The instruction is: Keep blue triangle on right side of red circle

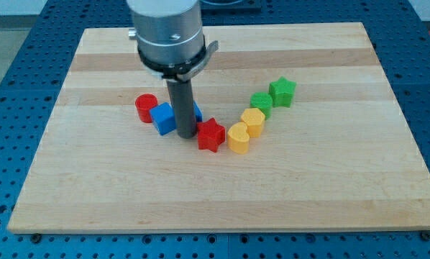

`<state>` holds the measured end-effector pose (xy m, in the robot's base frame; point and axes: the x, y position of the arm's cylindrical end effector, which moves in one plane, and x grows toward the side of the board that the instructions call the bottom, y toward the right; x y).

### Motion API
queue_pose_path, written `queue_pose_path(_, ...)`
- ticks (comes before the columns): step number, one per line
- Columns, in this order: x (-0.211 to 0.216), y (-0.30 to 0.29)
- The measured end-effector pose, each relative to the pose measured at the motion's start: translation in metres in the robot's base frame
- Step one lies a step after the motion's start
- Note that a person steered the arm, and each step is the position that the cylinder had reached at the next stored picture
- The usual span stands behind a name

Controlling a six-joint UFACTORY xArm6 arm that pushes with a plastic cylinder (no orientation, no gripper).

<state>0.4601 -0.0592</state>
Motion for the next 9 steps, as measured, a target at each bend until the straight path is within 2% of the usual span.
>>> queue_pose_path(1, -0.024, 0.000)
queue_pose_path(2, -0.018, 0.001)
queue_pose_path(3, -0.016, 0.026)
queue_pose_path(4, -0.032, 0.053)
queue_pose_path(5, -0.069, 0.059)
queue_pose_path(6, -0.077, 0.036)
queue_pose_path(7, -0.056, 0.002)
queue_pose_path(8, -0.052, -0.003)
queue_pose_path(9, -0.064, 0.032)
